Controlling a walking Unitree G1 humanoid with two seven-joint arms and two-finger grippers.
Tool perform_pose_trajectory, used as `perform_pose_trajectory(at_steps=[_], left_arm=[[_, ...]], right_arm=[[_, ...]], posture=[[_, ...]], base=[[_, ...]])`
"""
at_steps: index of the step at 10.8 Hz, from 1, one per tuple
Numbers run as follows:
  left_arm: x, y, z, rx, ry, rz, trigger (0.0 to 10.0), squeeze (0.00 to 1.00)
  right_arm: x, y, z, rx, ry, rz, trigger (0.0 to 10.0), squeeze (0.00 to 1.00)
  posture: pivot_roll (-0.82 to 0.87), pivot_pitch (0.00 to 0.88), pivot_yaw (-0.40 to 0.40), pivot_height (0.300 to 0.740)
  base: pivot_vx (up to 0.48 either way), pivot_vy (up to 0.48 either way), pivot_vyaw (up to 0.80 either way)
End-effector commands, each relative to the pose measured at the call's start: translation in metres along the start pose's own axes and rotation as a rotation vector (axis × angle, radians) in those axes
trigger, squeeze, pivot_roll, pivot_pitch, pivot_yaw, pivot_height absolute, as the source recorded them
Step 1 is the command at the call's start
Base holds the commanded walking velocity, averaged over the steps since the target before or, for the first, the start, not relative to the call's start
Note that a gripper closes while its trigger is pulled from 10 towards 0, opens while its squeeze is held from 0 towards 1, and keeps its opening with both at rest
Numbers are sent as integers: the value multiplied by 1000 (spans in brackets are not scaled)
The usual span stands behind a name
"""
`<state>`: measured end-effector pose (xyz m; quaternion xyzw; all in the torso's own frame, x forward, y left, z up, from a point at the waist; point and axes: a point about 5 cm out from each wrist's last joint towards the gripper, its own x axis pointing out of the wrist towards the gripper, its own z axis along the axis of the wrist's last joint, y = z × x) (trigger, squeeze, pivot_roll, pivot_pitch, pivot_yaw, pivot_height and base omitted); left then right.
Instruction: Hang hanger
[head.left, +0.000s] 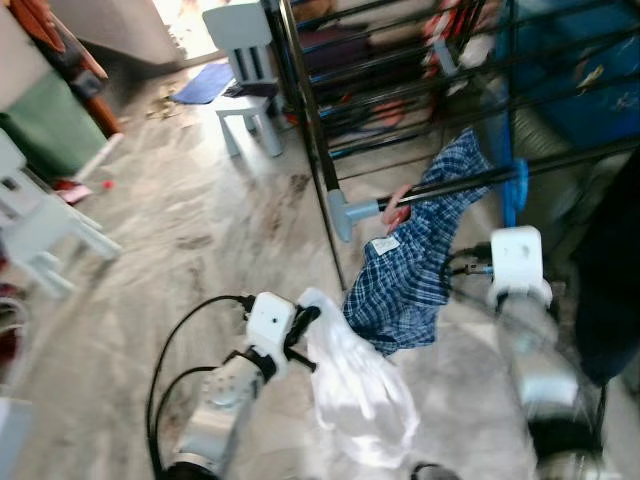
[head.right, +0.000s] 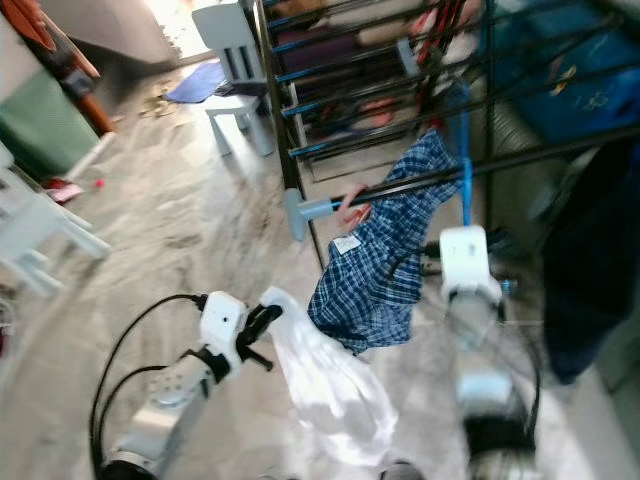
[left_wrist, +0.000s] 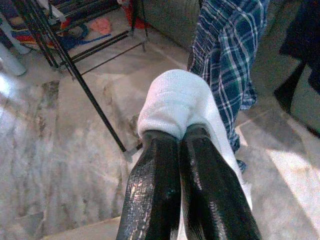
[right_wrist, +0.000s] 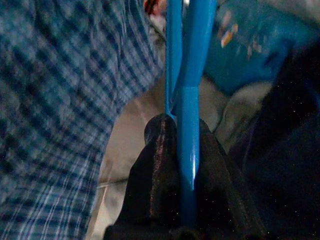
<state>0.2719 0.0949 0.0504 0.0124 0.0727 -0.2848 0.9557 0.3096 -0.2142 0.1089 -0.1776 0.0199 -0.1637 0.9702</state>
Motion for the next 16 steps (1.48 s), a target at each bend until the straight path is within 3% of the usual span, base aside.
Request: perform_pose_trajectory(at_steps=[1, 5, 6, 7, 8, 10, 11, 13, 16], left_arm=[[-1, 7, 7, 28, -19, 4, 10000, 0], [3, 8, 14, 43, -28, -17, 10000, 0], [4, 6, 14, 37, -34, -11, 10000, 0], [4, 4, 15, 29, -43, 4, 10000, 0], [4, 4, 15, 27, -46, 16, 10000, 0], [2, 5, 14, 31, -48, 44, 10000, 0], [2, 7, 14, 36, -38, 68, 10000, 0], [-11, 10, 10, 55, -13, 75, 10000, 0], [-20, 14, 12, 39, -11, 171, 10000, 0]], right_arm=[[-5, 2, 5, 15, -25, -24, 0, 0], [-42, 11, -15, 48, 33, 6, 0, 0], [-49, 15, -24, 38, 58, 37, 1176, 0], [-58, 18, -32, 35, 87, 70, 2706, 0], [-63, 19, -38, 30, 104, 83, 10000, 0], [-75, 23, -55, 60, 197, 126, 10000, 0], [-90, 36, -70, 60, 294, 209, 10000, 0], [-115, 51, -72, 85, 325, 276, 10000, 0], [-123, 50, -69, 73, 324, 336, 10000, 0]], posture=[[-169, 169, 268, 740], [-168, 164, 276, 740], [-167, 156, 260, 740], [-165, 156, 251, 740], [-164, 155, 244, 740], [-168, 168, 244, 740], [-169, 188, 253, 740], [-149, 238, 250, 740], [-102, 286, 189, 740]], base=[[0, 0, 0], [0, 0, 0], [0, 0, 0], [0, 0, 0], [0, 0, 0], [0, 0, 0], [0, 0, 0], [0, 0, 0], [0, 0, 0]])
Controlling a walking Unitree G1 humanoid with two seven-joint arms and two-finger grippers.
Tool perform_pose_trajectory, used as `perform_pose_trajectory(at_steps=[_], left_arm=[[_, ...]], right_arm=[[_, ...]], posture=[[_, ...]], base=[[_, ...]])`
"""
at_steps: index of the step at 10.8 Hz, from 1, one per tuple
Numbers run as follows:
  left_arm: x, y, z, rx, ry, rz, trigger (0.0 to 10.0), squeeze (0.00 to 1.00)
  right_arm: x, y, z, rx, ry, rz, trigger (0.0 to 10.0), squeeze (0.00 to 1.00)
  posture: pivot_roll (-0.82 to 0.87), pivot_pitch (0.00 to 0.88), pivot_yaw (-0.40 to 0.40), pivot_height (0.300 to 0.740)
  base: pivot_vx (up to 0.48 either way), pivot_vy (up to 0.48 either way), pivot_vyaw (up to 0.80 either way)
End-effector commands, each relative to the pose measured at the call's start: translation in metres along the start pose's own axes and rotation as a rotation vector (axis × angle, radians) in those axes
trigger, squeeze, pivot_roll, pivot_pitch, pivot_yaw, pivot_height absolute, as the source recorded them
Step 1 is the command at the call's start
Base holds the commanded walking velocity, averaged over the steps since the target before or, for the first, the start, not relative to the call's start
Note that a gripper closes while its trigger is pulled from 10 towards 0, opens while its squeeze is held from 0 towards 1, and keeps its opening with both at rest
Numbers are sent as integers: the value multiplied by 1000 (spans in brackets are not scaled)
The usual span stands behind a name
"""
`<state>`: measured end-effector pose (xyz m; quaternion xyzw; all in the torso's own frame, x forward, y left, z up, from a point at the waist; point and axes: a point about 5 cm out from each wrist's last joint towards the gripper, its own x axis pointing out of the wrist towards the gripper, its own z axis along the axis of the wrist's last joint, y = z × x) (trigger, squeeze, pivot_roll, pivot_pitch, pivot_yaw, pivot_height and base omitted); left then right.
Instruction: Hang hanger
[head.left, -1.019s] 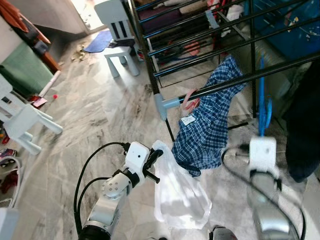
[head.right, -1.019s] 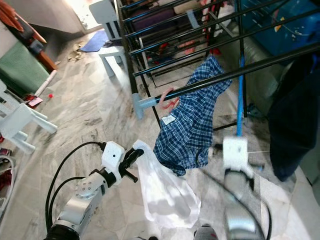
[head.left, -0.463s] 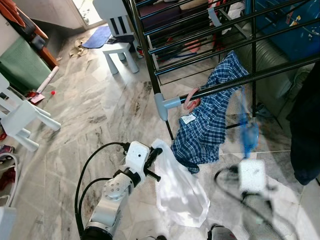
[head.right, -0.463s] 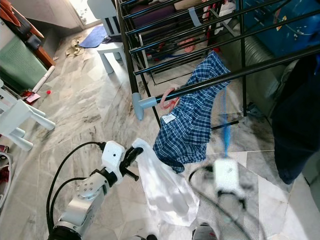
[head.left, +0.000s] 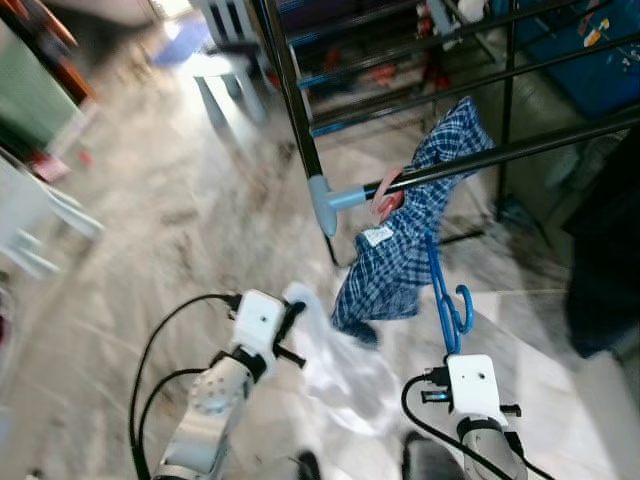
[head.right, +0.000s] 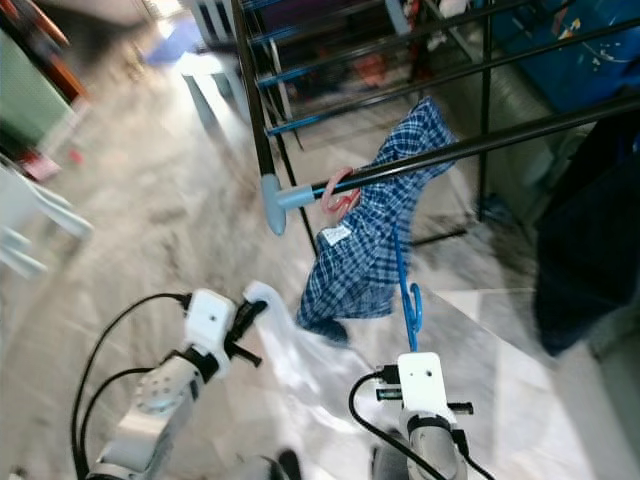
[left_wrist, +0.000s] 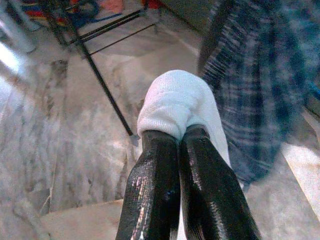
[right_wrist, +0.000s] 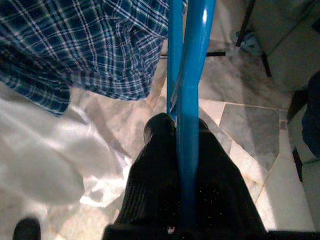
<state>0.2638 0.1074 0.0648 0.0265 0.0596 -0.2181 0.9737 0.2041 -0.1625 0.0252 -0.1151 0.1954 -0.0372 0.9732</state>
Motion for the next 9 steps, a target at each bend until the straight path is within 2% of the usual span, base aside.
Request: perform_pose_trajectory(at_steps=[1, 3, 5, 6, 7, 9], left_arm=[[-9, 12, -1, 2, 13, 62, 10000, 0], [-19, 9, -2, 0, 29, 79, 10000, 0], [-20, 5, 8, -12, 26, 82, 10000, 0], [-20, 5, 14, -9, 14, 73, 10000, 0], [-19, 10, 16, -10, 14, 101, 10000, 0], [-17, 14, 20, -17, 10, 134, 10000, 0]], right_arm=[[-3, 9, 1, 1, 2, 46, 10000, 0], [-2, 10, 4, 3, 12, 64, 10000, 0], [-5, 16, 8, 22, 13, 84, 10000, 0], [-6, 19, 14, 30, 7, 99, 10000, 0], [-5, 23, 15, 25, 9, 120, 10000, 0], [1, 15, 18, 23, 9, 114, 10000, 0]], posture=[[-85, 294, 173, 740], [-68, 306, 166, 740], [-58, 335, 151, 740], [-54, 346, 134, 740], [-45, 336, 129, 740], [-41, 311, 113, 740]], base=[[0, 0, 0], [0, 0, 0], [0, 0, 0], [-274, 0, 0], [-270, 0, 0], [-272, 0, 0]])
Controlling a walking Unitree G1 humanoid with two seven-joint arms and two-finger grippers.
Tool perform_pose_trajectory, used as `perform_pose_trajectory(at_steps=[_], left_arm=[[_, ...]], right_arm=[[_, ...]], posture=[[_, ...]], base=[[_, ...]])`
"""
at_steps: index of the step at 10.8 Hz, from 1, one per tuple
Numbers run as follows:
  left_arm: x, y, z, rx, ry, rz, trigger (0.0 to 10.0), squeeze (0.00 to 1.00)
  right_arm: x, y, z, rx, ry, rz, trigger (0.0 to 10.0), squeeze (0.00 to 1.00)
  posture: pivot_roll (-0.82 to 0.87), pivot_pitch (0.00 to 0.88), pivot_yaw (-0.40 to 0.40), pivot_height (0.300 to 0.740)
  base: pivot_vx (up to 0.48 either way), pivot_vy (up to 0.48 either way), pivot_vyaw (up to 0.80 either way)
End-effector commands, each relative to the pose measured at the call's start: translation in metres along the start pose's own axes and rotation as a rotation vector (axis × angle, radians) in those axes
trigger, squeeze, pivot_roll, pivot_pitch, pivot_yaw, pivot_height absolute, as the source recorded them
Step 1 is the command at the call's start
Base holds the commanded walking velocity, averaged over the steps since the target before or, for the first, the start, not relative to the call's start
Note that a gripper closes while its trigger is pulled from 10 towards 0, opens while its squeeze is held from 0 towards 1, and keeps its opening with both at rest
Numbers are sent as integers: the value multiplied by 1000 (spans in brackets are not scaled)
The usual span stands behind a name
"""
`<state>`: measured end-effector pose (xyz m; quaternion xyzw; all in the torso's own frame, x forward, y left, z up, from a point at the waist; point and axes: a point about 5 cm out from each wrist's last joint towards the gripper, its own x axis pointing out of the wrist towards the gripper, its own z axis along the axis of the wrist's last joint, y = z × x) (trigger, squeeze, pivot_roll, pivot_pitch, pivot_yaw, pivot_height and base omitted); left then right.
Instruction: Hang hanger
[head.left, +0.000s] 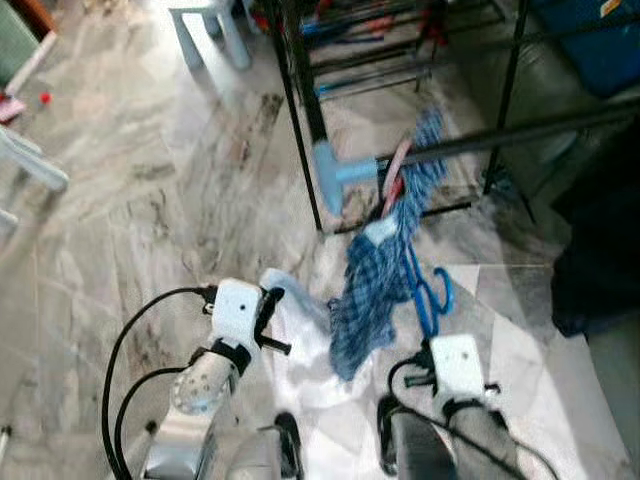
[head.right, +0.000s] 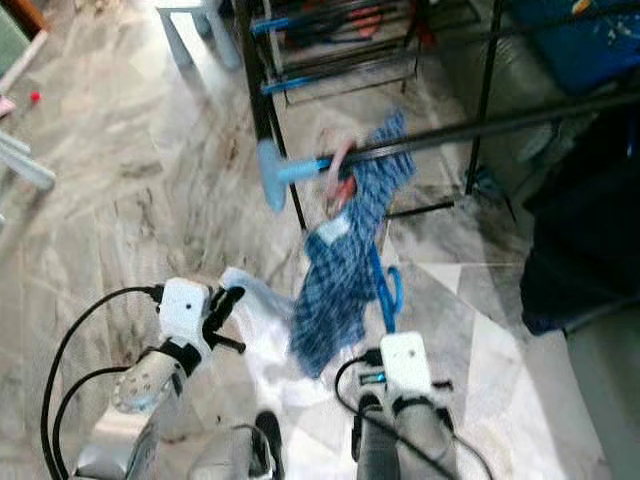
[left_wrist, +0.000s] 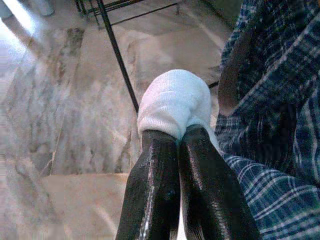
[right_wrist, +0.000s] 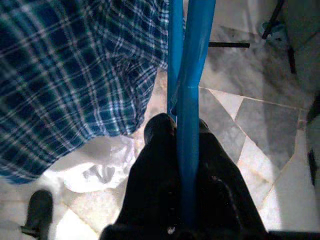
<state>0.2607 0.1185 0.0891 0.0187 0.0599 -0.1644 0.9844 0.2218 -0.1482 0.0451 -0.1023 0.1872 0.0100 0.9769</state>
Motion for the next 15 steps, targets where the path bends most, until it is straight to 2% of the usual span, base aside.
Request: perform_pose_trajectory(at_steps=[1, 3, 4, 7, 10, 12, 15], left_arm=[[-5, 4, -1, -4, 12, 29, 10000, 0], [-1, 6, 1, -3, 16, 31, 10000, 0], [3, 7, -4, -5, 26, 39, 10000, 0], [14, 10, 1, -13, 8, 75, 10000, 0], [23, 11, 12, -6, -32, 74, 10000, 0], [26, 8, 11, -6, -46, 84, 10000, 0], [26, -5, -3, -38, -28, 94, 10000, 0]], right_arm=[[-3, 1, -2, 13, 22, 17, 10000, 0], [3, -2, 18, 12, -24, 29, 10000, 0], [6, -5, 16, 6, -19, 17, 10000, 0], [10, -7, 14, -1, -12, -2, 10000, 0], [20, -9, 30, 9, -57, -21, 10000, 0], [23, -12, 31, -6, -81, -16, 10000, 0], [36, -12, 28, -28, -67, 12, 10000, 0]], posture=[[-45, 306, 95, 740], [-64, 301, 88, 740], [-72, 295, 93, 740], [-69, 221, 93, 740], [-67, 194, 92, 740], [-60, 128, 67, 740], [-42, 0, 30, 740]], base=[[-270, 0, 0], [-285, 0, 0], [-274, 0, 0], [-275, 0, 0], [-321, 0, 0], [-324, 0, 0], [-339, 0, 0]])
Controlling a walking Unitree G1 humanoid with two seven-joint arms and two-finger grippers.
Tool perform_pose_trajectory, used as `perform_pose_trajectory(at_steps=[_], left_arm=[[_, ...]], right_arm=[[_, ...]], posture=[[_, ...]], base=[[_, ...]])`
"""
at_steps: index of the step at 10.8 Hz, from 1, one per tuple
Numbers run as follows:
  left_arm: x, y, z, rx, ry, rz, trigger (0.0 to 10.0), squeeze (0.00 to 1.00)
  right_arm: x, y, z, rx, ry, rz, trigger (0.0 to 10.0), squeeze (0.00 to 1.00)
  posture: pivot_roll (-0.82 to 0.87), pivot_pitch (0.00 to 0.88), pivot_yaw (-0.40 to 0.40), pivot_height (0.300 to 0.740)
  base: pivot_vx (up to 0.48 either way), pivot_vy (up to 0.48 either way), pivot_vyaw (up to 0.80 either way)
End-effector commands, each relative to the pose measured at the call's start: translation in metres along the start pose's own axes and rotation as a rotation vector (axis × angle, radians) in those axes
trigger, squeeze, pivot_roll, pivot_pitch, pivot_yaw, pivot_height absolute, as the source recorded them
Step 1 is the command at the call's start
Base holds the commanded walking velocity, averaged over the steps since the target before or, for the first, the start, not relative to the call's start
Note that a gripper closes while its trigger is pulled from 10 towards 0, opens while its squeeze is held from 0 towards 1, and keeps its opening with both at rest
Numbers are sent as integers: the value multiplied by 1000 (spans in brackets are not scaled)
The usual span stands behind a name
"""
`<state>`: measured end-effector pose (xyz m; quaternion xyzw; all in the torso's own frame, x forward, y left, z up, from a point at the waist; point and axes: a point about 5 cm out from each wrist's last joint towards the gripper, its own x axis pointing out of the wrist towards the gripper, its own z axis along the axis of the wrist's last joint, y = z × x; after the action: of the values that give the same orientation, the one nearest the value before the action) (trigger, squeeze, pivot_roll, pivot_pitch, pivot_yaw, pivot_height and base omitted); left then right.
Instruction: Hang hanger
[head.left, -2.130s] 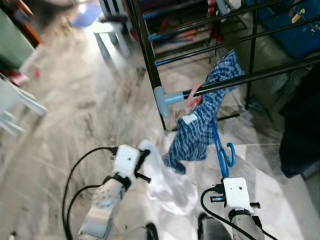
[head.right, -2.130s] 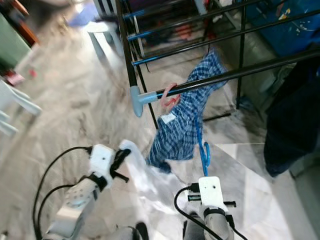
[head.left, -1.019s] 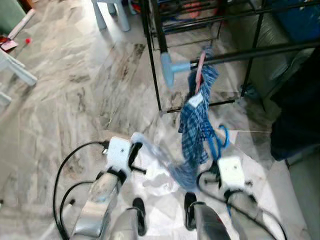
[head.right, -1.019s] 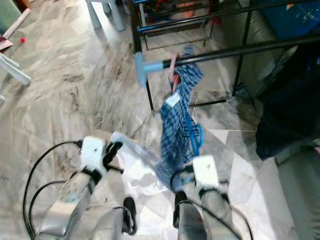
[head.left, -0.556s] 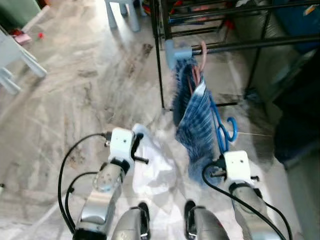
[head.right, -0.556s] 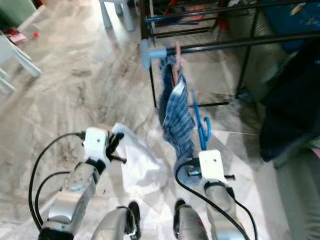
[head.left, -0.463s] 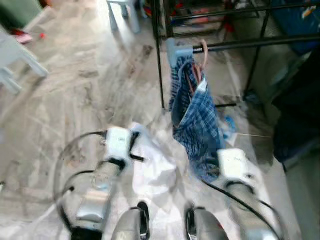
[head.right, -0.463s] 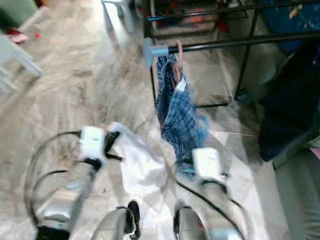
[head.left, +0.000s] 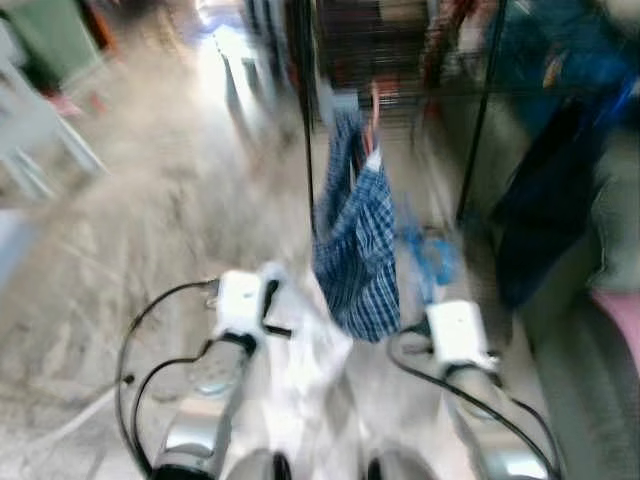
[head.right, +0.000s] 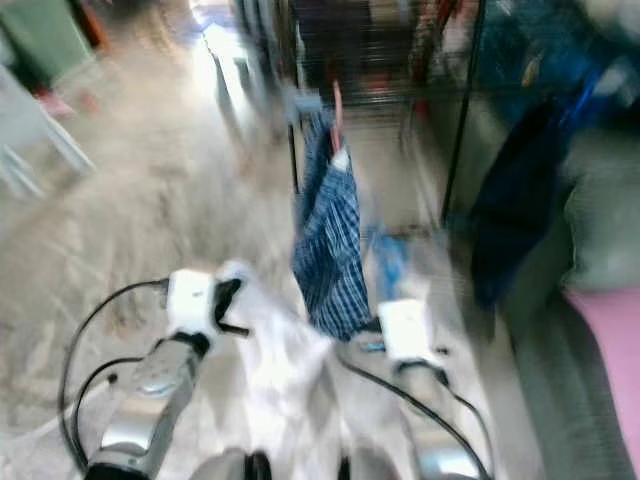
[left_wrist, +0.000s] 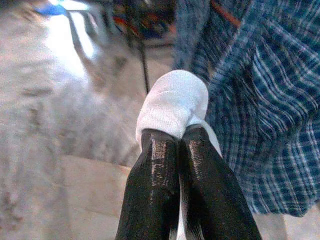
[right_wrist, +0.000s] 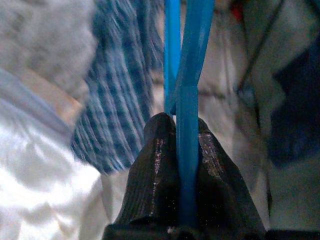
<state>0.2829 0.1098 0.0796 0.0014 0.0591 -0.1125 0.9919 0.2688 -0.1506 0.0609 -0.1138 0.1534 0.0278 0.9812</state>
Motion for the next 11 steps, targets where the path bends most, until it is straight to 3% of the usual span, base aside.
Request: perform_pose_trajectory(at_steps=[1, 4, 6, 8, 11], left_arm=[[3, -6, 3, 2, -23, -15, 10000, 0], [18, -9, 11, 21, -72, -37, 10000, 0], [17, -4, 3, 21, -54, -22, 10000, 0], [17, -9, 5, -21, -74, -41, 10000, 0], [16, -4, 2, -4, -96, 19, 10000, 0]], right_arm=[[0, -4, -3, 0, 3, -10, 10000, 0], [16, -2, 3, 1, -19, 8, 10000, 0], [13, 4, -3, 6, -9, 20, 10000, 0], [13, 9, -5, 5, -4, 38, 10000, 0], [22, 3, 3, -40, -33, 47, 10000, 0]], posture=[[-40, 0, 28, 740], [-49, 0, 28, 740], [-53, 0, 31, 740], [-53, 0, 28, 740], [-42, 0, 13, 740]], base=[[-337, 0, 0], [-192, 0, 0], [0, 0, 0], [0, 0, 0], [0, 0, 0]])
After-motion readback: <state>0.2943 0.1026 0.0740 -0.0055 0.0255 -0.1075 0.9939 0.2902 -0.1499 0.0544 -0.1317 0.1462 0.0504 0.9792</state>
